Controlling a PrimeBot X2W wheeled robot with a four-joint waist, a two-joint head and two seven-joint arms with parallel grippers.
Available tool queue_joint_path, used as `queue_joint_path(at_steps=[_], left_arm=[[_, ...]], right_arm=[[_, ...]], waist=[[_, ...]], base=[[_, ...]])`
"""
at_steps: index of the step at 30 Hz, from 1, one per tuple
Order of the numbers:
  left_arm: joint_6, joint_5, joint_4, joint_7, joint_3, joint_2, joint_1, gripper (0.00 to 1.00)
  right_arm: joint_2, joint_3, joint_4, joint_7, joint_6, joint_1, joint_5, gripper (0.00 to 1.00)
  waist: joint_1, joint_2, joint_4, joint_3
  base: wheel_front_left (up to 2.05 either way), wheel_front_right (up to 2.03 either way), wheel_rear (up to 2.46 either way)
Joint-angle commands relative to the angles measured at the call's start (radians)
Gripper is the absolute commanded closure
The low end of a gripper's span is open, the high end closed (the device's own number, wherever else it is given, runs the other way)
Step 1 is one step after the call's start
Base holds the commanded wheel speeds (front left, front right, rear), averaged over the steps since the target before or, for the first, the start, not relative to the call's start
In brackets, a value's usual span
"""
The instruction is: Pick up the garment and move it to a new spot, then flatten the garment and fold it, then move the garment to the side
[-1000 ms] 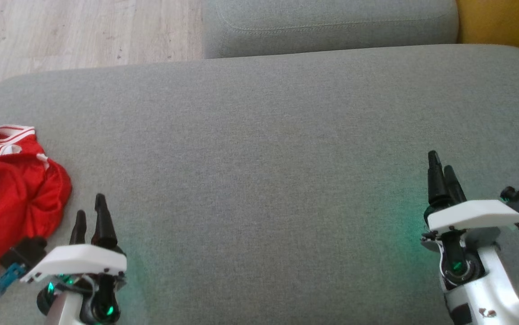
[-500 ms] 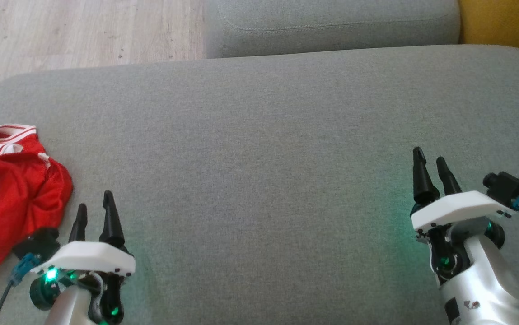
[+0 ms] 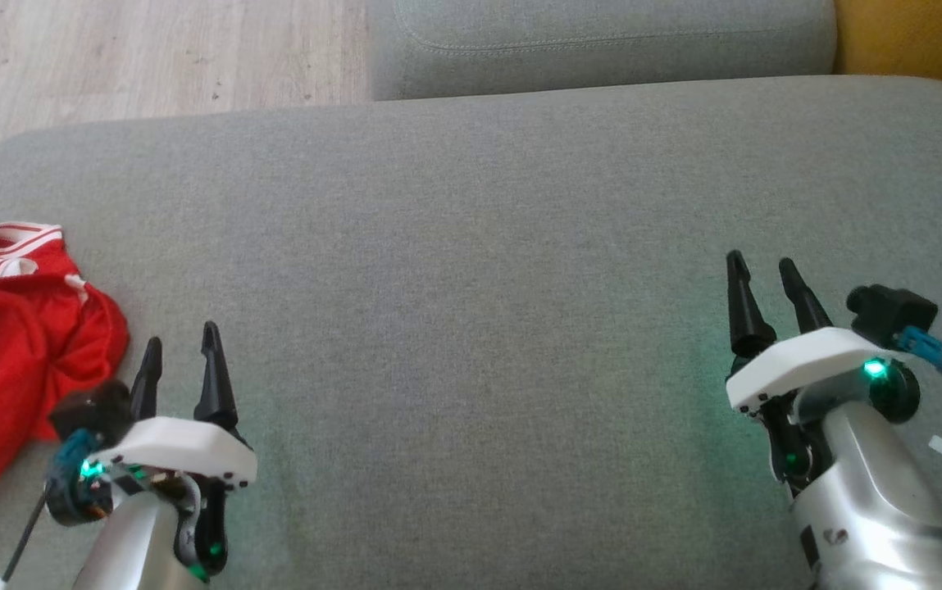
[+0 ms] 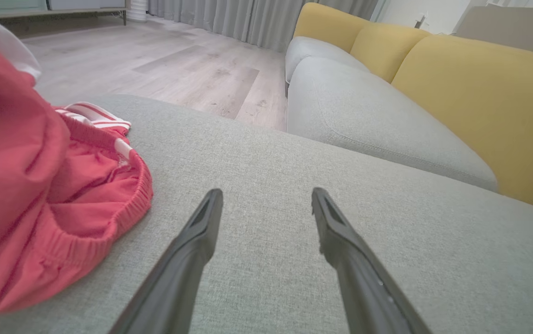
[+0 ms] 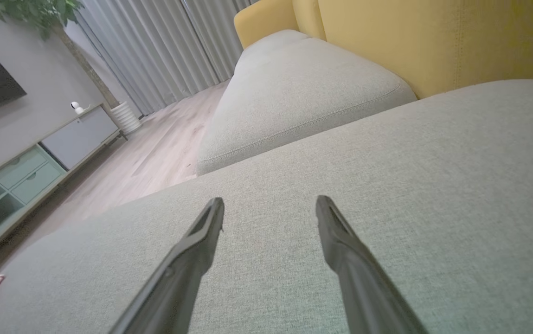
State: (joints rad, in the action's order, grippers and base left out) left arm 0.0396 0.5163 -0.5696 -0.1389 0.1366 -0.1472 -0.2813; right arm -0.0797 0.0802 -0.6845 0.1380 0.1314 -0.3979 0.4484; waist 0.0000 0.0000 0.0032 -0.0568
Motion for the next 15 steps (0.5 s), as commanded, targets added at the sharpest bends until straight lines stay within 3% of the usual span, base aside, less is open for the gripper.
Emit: queue_joint_path(at_steps=[1, 15], left_arm=[[-0.009, -0.044, 0.017, -0.019, -0.010, -0.027, -0.057, 0.00], [-0.038, -0.176, -0.009, -0.058, -0.026, -0.012, -0.032, 0.00]], right_arm=[[-0.009, 0.018, 0.016, 0.021, -0.001, -0.062, -0.053, 0.00], [0.008, -0.011, -0.006, 0.059, -0.001, -0.051, -0.237, 0.00]], waist=[[0.0000, 0.0000, 0.000, -0.001], [0.0000, 0.0000, 0.000, 0.018]], base=[[0.00, 0.00, 0.00], [0.00, 0.00, 0.00]])
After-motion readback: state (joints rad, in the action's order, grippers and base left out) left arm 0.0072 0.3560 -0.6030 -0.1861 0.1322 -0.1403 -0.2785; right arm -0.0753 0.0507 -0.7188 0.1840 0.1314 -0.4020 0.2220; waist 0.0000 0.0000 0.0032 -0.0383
